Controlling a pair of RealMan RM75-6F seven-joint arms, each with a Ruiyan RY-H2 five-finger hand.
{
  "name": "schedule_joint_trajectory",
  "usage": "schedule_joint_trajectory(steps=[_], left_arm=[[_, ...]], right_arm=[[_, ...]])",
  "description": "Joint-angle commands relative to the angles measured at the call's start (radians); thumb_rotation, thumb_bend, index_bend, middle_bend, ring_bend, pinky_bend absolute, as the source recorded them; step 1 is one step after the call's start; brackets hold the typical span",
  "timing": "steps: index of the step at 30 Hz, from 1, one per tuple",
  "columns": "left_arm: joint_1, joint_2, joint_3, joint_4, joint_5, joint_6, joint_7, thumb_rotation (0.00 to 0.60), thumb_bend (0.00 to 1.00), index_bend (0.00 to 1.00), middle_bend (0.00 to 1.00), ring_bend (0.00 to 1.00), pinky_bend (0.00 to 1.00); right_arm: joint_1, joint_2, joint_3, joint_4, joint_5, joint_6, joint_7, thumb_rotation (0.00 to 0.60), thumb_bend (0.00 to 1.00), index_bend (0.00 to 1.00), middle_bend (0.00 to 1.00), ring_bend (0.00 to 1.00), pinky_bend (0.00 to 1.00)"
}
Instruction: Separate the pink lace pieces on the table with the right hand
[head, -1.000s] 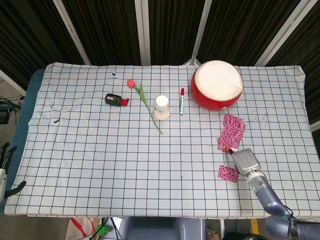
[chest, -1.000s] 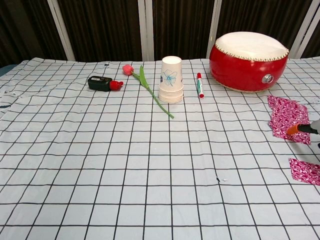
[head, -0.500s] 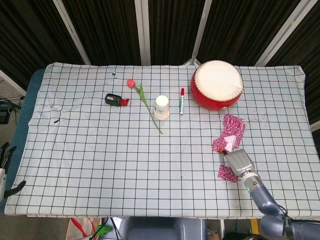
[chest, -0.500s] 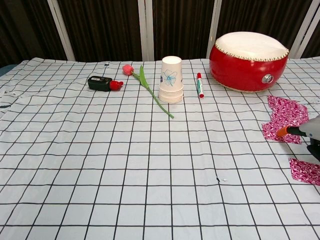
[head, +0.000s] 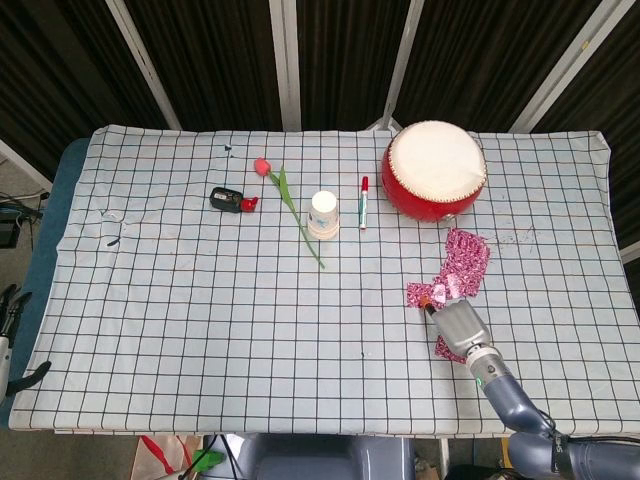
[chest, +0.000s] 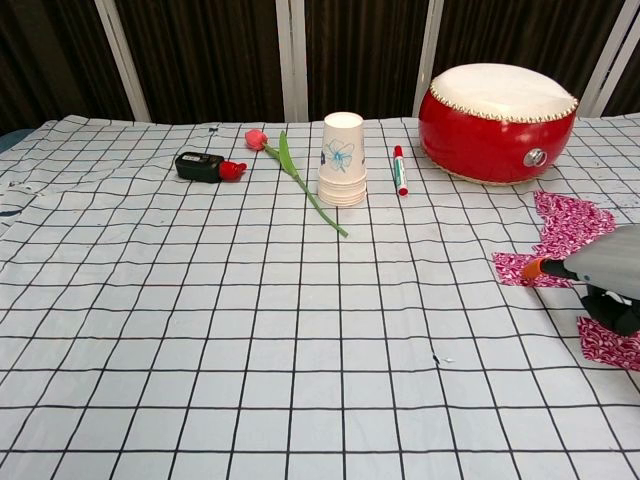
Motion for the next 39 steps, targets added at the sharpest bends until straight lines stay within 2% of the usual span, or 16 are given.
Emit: schedule_joint_trajectory(steps=[1,20,24,27,28,30,32,35,39], left_arm=[[0.001,0.002,0.001,0.001,0.001,0.001,-0.004,0.600,0.25,0.12,0.00,0.00,0.02],[0.003,0.012,0.001,0.005,0.005,0.003,-0.030,0.600,0.25,0.12,0.00,0.00,0.02],[0.002,0.012,0.001,0.006,0.005,0.002,-0.033,0.600,0.25,0.12,0.00,0.00,0.02],[0.002,0.012,0.000,0.007,0.003,0.002,-0.035,0.600,0.25,0.12,0.00,0.00,0.02],[0.002,0.011,-0.001,0.007,0.003,0.002,-0.035,0.600,0.25,0.12,0.00,0.00,0.02],[0.001,0.011,-0.001,0.007,0.002,0.001,-0.034,0.600,0.25,0.12,0.00,0.00,0.02],[0.000,0.010,0.000,0.007,0.004,0.000,-0.033,0.600,0.25,0.12,0.00,0.00,0.02],[0.000,0.010,0.003,0.005,0.012,0.000,-0.033,0.600,0.25,0.12,0.00,0.00,0.02],[0.005,0.012,0.011,0.000,0.028,0.008,-0.036,0.600,0.25,0.12,0.00,0.00,0.02]], right_arm=[[0.011,-0.008,-0.004,-0.016,0.008,0.010,-0.019,0.600,0.77,0.13,0.84,0.81,0.47],[0.081,-0.041,0.002,-0.134,0.067,0.089,-0.131,0.600,0.77,0.13,0.84,0.81,0.47],[0.080,-0.018,0.016,-0.160,0.061,0.126,-0.118,0.600,0.77,0.13,0.84,0.81,0.47],[0.047,0.046,0.042,-0.216,0.005,0.208,-0.053,0.600,0.74,0.13,0.82,0.78,0.48],[0.036,0.062,0.042,-0.233,-0.010,0.222,-0.033,0.600,0.71,0.12,0.79,0.75,0.47],[0.006,0.108,0.040,-0.281,-0.049,0.255,0.021,0.600,0.61,0.08,0.67,0.63,0.41],[-0.040,0.162,0.025,-0.333,-0.118,0.303,0.089,0.600,0.54,0.04,0.49,0.46,0.29],[-0.134,0.240,-0.034,-0.385,-0.274,0.385,0.224,0.600,0.52,0.00,0.31,0.29,0.17],[-0.252,0.305,-0.125,-0.361,-0.490,0.481,0.452,0.600,0.50,0.00,0.16,0.16,0.12]])
